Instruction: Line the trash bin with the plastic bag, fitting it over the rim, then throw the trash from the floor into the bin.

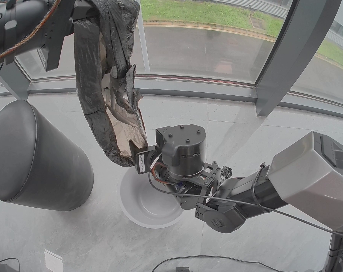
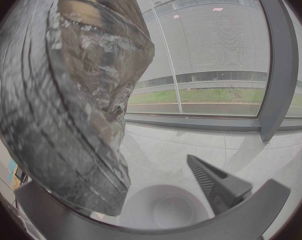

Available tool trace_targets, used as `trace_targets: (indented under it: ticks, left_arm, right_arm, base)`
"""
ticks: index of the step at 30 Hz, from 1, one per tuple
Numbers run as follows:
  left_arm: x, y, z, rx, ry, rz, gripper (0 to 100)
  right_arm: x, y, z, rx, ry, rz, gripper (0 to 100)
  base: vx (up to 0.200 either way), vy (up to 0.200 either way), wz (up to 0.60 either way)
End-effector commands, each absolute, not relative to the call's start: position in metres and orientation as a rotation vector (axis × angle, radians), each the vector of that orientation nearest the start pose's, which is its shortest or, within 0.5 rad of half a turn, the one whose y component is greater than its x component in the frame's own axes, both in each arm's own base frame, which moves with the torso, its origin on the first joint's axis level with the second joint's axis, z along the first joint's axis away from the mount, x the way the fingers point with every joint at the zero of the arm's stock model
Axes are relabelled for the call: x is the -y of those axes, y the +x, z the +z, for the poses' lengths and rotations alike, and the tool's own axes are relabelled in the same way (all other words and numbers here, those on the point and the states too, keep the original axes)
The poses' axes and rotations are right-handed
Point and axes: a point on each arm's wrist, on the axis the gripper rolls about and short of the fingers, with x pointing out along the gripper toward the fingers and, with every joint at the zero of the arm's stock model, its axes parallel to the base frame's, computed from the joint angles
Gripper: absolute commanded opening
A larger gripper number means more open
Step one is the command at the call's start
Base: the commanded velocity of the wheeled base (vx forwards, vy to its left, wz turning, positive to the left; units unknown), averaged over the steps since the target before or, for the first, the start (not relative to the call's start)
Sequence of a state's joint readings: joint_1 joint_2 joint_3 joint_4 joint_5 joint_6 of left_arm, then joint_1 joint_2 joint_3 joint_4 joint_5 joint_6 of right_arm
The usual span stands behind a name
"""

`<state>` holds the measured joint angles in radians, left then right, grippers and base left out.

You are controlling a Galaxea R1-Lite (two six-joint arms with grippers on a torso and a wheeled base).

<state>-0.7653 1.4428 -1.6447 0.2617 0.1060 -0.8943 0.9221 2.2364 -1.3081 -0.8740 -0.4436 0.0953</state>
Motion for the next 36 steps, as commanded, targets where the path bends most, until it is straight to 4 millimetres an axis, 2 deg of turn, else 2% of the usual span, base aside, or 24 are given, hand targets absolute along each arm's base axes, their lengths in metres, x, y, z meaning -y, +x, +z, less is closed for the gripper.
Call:
trace_targets:
  ticks: [1, 9, 11, 15, 20, 22, 23, 27, 28, 31, 36]
  left_arm:
    - [0.151, 0.160, 0.400, -0.346, -0.836, -0.588, 0]
    - [0.147, 0.157, 0.402, -0.340, -0.856, -0.588, 0]
    - [0.145, 0.156, 0.401, -0.338, -0.855, -0.585, 0]
    - [0.142, 0.160, 0.391, -0.359, -0.843, -0.550, 0]
    - [0.135, 0.171, 0.360, -0.399, -0.824, -0.488, 0]
    - [0.133, 0.172, 0.352, -0.404, -0.826, -0.496, 0]
    - [0.126, 0.172, 0.338, -0.406, -0.837, -0.537, 0]
    - [0.115, 0.176, 0.312, -0.409, -0.847, -0.601, 0]
    - [0.115, 0.176, 0.311, -0.408, -0.849, -0.602, 0]
    - [0.108, 0.182, 0.288, -0.426, -0.855, -0.653, 0]
    - [0.107, 0.182, 0.273, -0.466, -0.905, -0.700, 0]
  right_arm:
    - [-0.354, 0.279, 0.128, -0.083, 0.044, 0.478, 0]
    - [-0.344, 0.267, 0.115, -0.127, 0.011, 0.481, 0]
    - [-0.336, 0.261, 0.115, -0.136, 0.002, 0.481, 0]
    - [-0.308, 0.240, 0.114, -0.193, -0.038, 0.517, 0]
    - [-0.270, 0.206, 0.122, -0.273, -0.052, 0.734, 0]
    - [-0.264, 0.201, 0.120, -0.295, -0.058, 0.771, 0]
    - [-0.255, 0.192, 0.115, -0.334, -0.061, 0.819, 0]
    - [-0.245, 0.181, 0.116, -0.417, 0.040, 0.907, 0]
    - [-0.244, 0.180, 0.116, -0.422, 0.044, 0.914, 0]
    - [-0.237, 0.171, 0.121, -0.557, 0.128, 1.018, 0]
    - [-0.229, 0.162, 0.129, -0.698, 0.214, 1.122, 0]
  base:
    - [0.000, 0.000, 0.00]
    - [0.000, 0.000, 0.00]
    - [0.000, 0.000, 0.00]
    - [0.000, 0.000, 0.00]
    - [0.000, 0.000, 0.00]
    - [0.000, 0.000, 0.00]
    - [0.000, 0.000, 0.00]
    - [0.000, 0.000, 0.00]
    - [0.000, 0.000, 0.00]
    - [0.000, 0.000, 0.00]
    - [0.000, 0.000, 0.00]
